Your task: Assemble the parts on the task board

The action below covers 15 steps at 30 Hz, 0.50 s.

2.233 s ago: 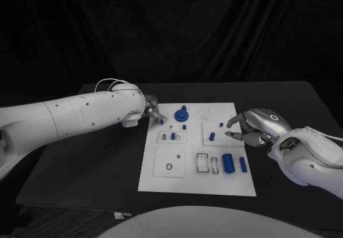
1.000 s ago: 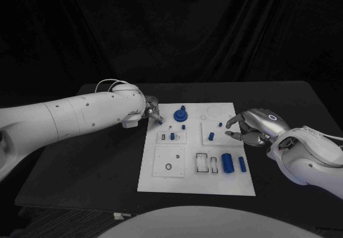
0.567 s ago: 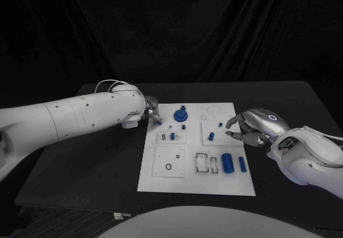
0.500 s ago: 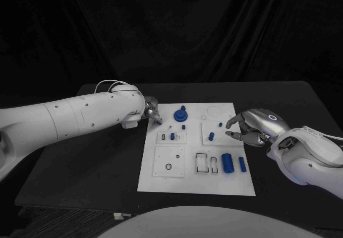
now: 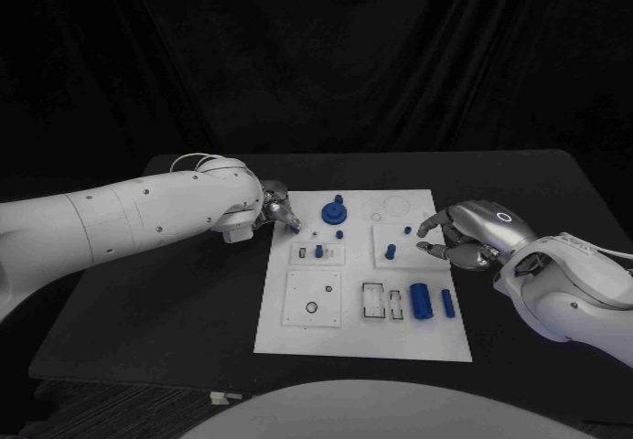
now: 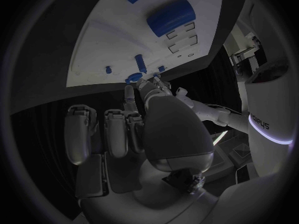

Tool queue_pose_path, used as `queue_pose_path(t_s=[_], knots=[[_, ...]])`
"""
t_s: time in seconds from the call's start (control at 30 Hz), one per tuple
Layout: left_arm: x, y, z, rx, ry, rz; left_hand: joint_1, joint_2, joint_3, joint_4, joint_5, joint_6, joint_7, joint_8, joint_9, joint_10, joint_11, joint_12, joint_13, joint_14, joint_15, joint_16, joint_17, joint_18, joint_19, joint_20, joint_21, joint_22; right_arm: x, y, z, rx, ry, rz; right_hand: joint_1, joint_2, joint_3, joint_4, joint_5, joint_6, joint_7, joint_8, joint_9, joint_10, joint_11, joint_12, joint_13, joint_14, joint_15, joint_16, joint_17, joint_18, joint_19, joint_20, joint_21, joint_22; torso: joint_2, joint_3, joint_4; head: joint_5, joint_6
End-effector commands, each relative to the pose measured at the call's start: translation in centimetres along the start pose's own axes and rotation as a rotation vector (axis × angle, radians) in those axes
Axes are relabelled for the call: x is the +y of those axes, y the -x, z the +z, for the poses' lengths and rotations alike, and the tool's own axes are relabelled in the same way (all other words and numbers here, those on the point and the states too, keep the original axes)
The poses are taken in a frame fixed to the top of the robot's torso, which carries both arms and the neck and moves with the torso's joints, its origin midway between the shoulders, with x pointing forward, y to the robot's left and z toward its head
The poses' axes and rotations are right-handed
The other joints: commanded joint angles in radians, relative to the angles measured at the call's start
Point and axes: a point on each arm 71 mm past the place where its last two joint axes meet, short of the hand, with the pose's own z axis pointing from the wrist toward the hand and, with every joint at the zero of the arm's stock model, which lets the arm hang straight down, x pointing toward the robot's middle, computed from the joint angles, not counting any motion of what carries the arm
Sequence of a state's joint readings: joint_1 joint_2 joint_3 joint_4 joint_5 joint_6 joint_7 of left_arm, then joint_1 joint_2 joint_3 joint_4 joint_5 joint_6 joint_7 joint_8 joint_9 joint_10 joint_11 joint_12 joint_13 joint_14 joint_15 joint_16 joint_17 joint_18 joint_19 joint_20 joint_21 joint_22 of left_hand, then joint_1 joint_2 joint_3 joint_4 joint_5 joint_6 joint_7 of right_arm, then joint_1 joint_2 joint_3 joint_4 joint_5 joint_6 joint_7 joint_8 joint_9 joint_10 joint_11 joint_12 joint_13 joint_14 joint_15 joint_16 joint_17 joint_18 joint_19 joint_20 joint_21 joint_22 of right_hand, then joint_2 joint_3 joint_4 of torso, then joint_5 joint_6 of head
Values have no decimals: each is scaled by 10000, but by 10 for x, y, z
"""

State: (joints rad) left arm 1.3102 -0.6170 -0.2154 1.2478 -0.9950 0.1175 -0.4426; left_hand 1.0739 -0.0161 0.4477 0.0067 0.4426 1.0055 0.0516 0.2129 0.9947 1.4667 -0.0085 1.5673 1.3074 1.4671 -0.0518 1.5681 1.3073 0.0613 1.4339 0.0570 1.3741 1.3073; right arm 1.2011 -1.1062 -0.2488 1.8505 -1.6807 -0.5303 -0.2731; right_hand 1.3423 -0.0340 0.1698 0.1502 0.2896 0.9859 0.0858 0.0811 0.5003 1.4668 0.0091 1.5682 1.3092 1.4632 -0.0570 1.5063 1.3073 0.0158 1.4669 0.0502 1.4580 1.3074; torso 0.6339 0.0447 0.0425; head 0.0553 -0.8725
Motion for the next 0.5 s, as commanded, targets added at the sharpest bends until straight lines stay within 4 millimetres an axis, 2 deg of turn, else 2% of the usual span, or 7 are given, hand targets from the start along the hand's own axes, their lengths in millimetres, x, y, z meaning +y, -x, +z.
queue_pose_path(t_s=[0.03, 0.2, 0.27, 0.37, 0.5], knots=[[0, -3, -5, -234, 94, -551, -114, 10, 619, -519, -28, 71, 4, 74, 21, 1041, -82, 35, 2634, 1037, -83, 27, 2635, -108, 72, -37, 47, 1974, -1, -1, -1, 52, -175, -28, 113, 20, 31, -14, 49, 52, 8, -45, -17, 1040, -66, 26, 2616, 772, -65, -38, 1022, 152, 503, -39, -63, 2225, 0, 9, 16, 22, -2], [2, -8, -15, -427, 202, -745, -188, 13, 648, -494, -12, 100, -9, 93, 37, 1041, -93, 35, 2634, 1037, -92, 27, 2635, -121, 111, -44, 102, 1990, -2, 0, -2, 65, -213, -33, 113, 20, 31, -14, 49, 52, 8, -45, -17, 1040, -66, 26, 2616, 772, -65, -38, 1022, 152, 503, -39, -63, 2225, -1, 15, 30, 36, -2], [2, -10, -18, -462, 231, -793, -211, 12, 662, -489, 0, 112, -16, 101, 44, 1041, -99, 35, 2634, 1037, -98, 27, 2635, -125, 125, -48, 121, 1996, -2, 0, -3, 67, -221, -33, 113, 20, 31, -14, 49, 52, 8, -45, -17, 1040, -66, 26, 2616, 772, -65, -38, 1022, 152, 503, -39, -63, 2225, 4, 9, 17, 64, -2], [2, -13, -22, -471, 267, -835, -261, 9, 704, -484, 46, 154, -34, 128, 64, 1041, -118, 35, 2634, 1037, -114, 27, 2635, -134, 160, -60, 167, 2009, -3, 0, -3, 71, -236, -36, 113, 20, 31, -14, 49, 52, 8, -45, -17, 1040, -66, 26, 2616, 772, -65, -38, 1022, 152, 503, -39, -63, 2225, 3, 6, 28, 57, -2], [0, -19, -28, -396, 261, -837, -300, 5, 732, -478, 63, 190, -50, 153, 84, 1041, -132, 35, 2634, 1037, -128, 27, 2635, -135, 170, -71, 177, 2010, -3, 0, -4, 88, -254, -40, 132, 27, 46, -28, 58, 57, 14, -48, -20, 1040, -62, 26, 2616, 773, -62, -37, 1024, 150, 505, -38, -60, 2226, 3, 2, 10, 97, -2]])
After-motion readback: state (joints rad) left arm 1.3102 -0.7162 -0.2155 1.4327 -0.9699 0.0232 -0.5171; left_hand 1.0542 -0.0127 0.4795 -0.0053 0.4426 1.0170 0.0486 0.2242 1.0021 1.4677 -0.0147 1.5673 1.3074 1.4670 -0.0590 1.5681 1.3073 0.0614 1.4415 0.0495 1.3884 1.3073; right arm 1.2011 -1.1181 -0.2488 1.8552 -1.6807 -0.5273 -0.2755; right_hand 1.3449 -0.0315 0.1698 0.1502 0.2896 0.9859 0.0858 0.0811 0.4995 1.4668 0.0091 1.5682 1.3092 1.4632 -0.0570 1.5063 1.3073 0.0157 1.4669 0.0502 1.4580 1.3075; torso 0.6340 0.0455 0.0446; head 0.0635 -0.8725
